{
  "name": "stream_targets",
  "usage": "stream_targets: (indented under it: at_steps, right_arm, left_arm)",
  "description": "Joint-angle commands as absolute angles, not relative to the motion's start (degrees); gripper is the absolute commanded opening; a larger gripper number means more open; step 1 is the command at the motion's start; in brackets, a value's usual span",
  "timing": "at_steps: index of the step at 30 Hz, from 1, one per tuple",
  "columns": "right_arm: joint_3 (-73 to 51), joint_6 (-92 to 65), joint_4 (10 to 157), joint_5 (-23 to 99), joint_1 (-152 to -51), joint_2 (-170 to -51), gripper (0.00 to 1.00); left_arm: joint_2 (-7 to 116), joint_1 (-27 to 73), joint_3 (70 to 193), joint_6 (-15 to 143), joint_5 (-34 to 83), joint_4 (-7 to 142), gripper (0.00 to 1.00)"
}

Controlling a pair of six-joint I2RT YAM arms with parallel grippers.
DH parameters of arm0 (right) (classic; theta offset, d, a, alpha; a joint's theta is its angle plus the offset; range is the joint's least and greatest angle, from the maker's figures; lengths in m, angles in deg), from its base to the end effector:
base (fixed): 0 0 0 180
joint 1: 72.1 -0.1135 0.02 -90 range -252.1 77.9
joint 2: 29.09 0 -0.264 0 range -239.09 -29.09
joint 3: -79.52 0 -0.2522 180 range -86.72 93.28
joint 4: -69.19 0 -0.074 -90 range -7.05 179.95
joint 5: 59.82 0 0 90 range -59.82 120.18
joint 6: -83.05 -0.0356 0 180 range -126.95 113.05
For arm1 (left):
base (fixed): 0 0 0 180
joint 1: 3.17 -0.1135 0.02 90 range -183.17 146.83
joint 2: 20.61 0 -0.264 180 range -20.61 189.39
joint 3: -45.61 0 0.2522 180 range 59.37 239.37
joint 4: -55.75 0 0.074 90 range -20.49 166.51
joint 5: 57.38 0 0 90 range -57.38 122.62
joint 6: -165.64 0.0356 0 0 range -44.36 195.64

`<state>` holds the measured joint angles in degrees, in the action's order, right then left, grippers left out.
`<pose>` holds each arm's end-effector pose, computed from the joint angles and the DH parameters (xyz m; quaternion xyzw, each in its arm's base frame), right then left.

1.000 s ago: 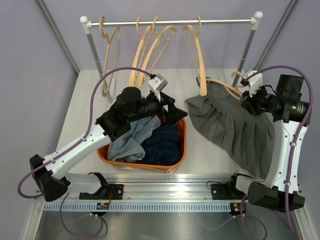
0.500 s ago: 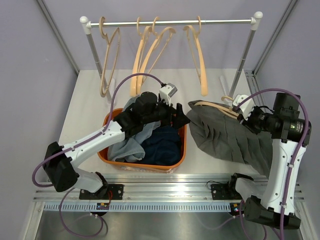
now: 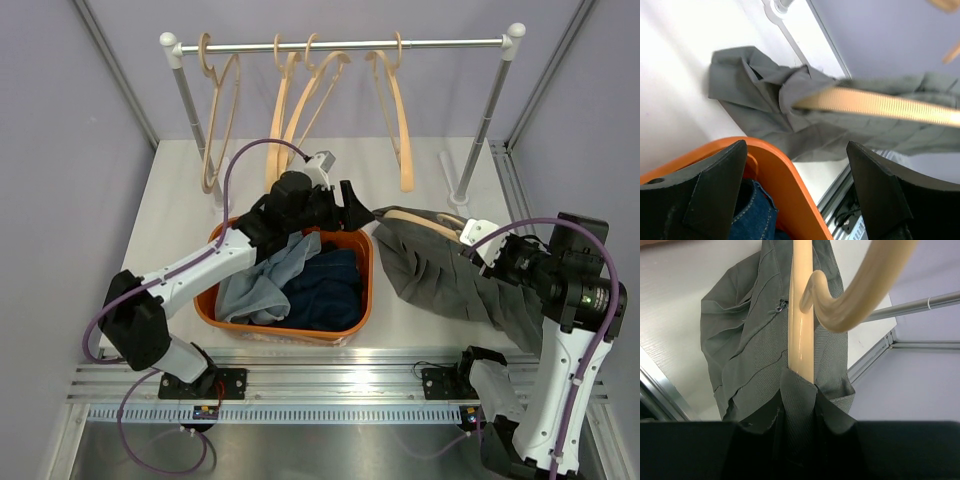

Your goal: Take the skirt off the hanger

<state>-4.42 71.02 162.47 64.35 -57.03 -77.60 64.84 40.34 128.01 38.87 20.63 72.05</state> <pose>0.0897 -0.0035 0.4233 -0.5564 0.6976 -0.0741 0.4453 0.2513 -0.2488 0.3272 0.1080 0.8065 -0.4359 0.3847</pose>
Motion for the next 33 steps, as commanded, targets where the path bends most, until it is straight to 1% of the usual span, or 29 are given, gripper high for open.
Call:
stream_targets:
  at_steps: [1,4,5,11,17,18,22,25,28,29,31,32,33]
  right_arm:
    - [-4.28,74.87,168.64,66.82,-56.89,-76.46,0.0]
    - [-4.11,75.49,169.34,67.7,-56.81,-76.02,0.0]
    - [-3.93,75.4,169.34,67.79,-56.81,-75.94,0.0]
    - [-3.58,74.7,168.73,67.88,-56.81,-75.67,0.0]
    - [-3.23,74.44,168.73,68.76,-56.81,-75.76,0.0]
    - [-3.23,74.44,168.9,68.76,-56.81,-75.76,0.0]
    - [-3.31,74.35,168.99,68.67,-56.89,-75.41,0.0]
    - [-3.75,74.17,168.82,68.5,-56.81,-75.06,0.0]
    - [-4.1,73.73,168.55,68.41,-56.81,-74.88,0.0]
    - [-4.19,73.47,168.46,68.41,-56.81,-74.62,0.0]
    - [-4.37,73.3,168.11,68.24,-56.81,-74.53,0.0]
    - [-4.37,73.12,167.94,68.23,-56.81,-74.62,0.0]
    - [-4.37,73.03,167.76,68.06,-56.81,-74.53,0.0]
  left_arm:
    - [64.55,39.02,128.8,34.43,20.05,66.17,0.83]
    - [65.7,38.58,129.42,33.28,19.0,65.91,0.82]
    - [66.48,38.49,129.85,32.76,18.48,65.55,0.79]
    - [68.34,38.49,130.56,33.36,14.17,64.06,0.71]
    - [70.09,37.88,131.97,34.25,14.25,65.2,0.65]
    - [70.97,37.79,132.32,34.16,14.16,65.29,0.62]
    - [72.81,37.18,134.33,33.55,13.72,64.85,0.55]
    - [74.04,36.83,135.65,33.19,13.37,64.5,0.54]
    - [74.75,36.56,136.54,33.28,12.41,64.67,0.44]
    - [75.19,36.47,136.8,33.37,12.14,64.67,0.37]
    - [75.46,36.3,136.89,33.45,11.18,64.76,0.32]
    - [75.72,36.3,136.98,33.54,10.91,64.76,0.24]
    - [75.81,36.21,136.89,33.72,10.48,64.76,0.18]
